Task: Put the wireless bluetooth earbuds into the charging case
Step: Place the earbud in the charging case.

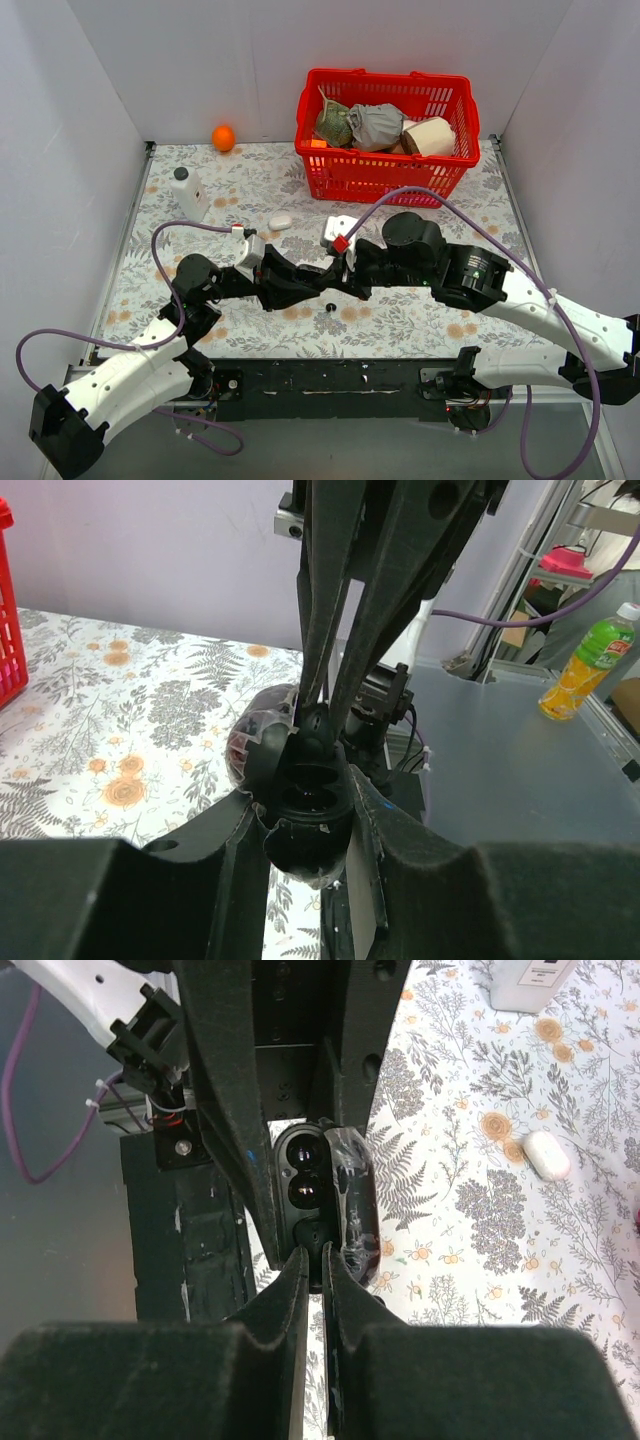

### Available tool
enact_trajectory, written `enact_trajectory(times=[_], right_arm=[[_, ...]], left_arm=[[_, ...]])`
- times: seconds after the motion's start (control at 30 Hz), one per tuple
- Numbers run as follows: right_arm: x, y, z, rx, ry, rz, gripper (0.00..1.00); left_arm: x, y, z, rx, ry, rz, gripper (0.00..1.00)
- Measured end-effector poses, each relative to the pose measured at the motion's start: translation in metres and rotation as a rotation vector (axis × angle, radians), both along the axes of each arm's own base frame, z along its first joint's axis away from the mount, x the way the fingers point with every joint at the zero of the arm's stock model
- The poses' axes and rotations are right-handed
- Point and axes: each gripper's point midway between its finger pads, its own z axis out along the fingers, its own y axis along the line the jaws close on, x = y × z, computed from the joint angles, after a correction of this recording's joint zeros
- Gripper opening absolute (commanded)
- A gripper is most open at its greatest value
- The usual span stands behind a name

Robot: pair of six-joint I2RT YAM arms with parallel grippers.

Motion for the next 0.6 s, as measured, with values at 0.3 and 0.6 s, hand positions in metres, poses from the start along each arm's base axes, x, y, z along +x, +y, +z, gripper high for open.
enact_trajectory(times=[0.3,0.6], right_arm=[[-0.0057,-0.0003,-0.0037,-0.063,-0.069,0.036,0.1],[-0.0003,-0.0031,-0.0028,-0.069,-0.082,-0.007,0.35]], left_arm=[[-0.0044,-0.0011,-0.0013,0.005,0.013,-0.032,0.0],[-0.0031,-0.0015,-0.0019,0.005,0.019,-0.028,0.0]])
